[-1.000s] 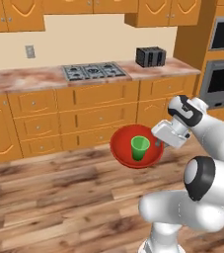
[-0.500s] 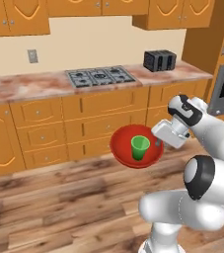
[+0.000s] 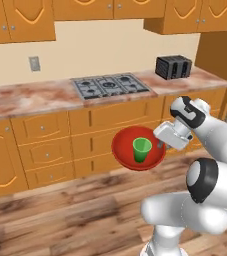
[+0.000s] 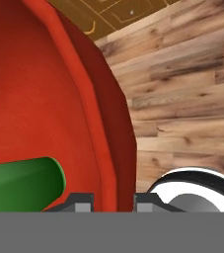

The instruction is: Place the cup inside the bowl on the dining table and move the bowl to any counter.

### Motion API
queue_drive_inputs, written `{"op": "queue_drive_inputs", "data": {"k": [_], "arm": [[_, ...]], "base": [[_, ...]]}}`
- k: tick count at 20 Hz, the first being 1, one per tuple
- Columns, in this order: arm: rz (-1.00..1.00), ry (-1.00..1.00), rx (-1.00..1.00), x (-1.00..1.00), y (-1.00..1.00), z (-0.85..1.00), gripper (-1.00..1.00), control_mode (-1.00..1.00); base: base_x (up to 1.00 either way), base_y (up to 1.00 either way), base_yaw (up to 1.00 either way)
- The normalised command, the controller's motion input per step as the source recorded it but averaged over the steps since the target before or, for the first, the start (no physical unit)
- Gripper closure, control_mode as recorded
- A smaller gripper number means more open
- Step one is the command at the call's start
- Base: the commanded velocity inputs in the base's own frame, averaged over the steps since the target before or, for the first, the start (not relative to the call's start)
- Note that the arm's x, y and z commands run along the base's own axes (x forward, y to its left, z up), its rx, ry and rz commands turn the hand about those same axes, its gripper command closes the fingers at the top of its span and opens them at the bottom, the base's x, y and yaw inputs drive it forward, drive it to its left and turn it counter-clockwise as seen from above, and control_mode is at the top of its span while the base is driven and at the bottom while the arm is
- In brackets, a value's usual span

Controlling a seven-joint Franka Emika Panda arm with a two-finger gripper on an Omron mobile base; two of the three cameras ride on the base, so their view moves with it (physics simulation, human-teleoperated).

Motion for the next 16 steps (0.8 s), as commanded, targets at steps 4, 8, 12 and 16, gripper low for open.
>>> {"op": "queue_drive_inputs", "data": {"k": [4, 8, 12, 16], "arm": [[0.00, 0.00, 0.00, 0.00, 0.00, 0.00, 1.00, 1.00], [0.00, 0.00, 0.00, 0.00, 0.00, 0.00, 1.00, 1.00], [0.00, 0.00, 0.00, 0.00, 0.00, 0.00, 1.00, 1.00], [0.00, 0.00, 0.00, 0.00, 0.00, 0.00, 1.00, 1.00]], "base": [[0.66, 0.49, -0.06], [0.70, 0.53, -0.06], [0.72, 0.53, -0.06], [0.71, 0.55, -0.06]]}}
